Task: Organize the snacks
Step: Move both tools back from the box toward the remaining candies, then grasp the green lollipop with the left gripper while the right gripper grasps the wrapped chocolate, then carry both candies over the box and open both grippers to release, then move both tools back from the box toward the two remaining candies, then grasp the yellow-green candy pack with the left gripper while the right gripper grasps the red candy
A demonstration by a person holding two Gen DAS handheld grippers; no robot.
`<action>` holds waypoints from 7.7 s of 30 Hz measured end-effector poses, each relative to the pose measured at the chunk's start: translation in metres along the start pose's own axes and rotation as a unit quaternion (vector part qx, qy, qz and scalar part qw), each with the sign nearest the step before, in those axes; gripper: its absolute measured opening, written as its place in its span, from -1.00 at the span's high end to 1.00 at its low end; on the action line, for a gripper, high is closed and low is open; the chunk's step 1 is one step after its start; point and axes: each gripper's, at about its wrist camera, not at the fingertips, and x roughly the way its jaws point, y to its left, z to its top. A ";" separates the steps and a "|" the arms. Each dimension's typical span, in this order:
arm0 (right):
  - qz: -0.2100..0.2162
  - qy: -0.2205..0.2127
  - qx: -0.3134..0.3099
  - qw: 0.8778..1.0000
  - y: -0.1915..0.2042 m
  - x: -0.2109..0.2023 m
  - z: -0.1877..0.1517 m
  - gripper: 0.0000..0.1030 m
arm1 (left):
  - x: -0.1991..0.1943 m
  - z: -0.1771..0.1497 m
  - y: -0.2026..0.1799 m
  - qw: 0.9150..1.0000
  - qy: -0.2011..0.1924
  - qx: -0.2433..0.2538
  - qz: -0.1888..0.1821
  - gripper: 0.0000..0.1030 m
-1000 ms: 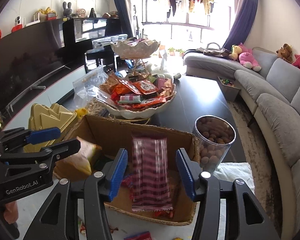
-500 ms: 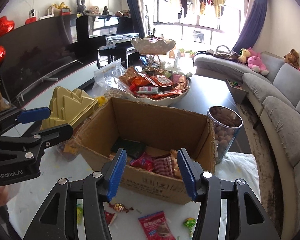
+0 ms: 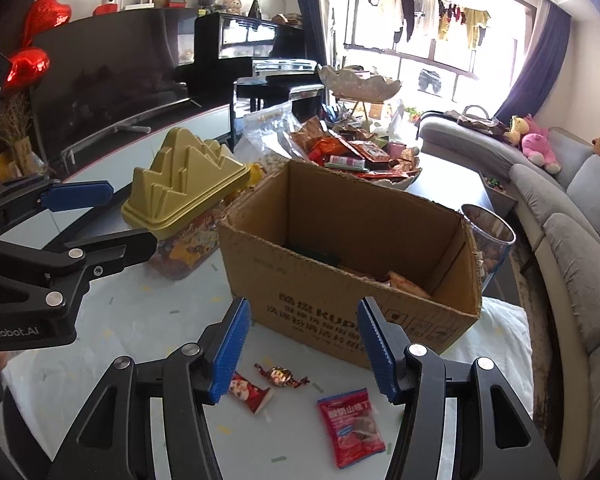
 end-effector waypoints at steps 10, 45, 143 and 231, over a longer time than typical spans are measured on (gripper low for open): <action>0.020 0.038 -0.013 0.999 0.011 0.021 -0.025 -0.10 | 0.015 -0.030 0.000 0.999 0.028 -0.003 -0.023 -0.40; 0.031 0.132 -0.028 0.990 0.006 0.108 -0.071 -0.09 | 0.123 -0.084 -0.015 0.988 0.133 0.019 -0.076 -0.19; -0.033 0.001 0.094 0.995 -0.098 0.048 0.063 0.51 | 0.108 0.108 -0.022 0.998 0.027 -0.045 -0.031 0.13; 0.086 0.162 -0.074 0.980 0.043 0.122 -0.082 0.13 | 0.109 -0.124 0.005 0.980 0.144 -0.135 -0.012 0.56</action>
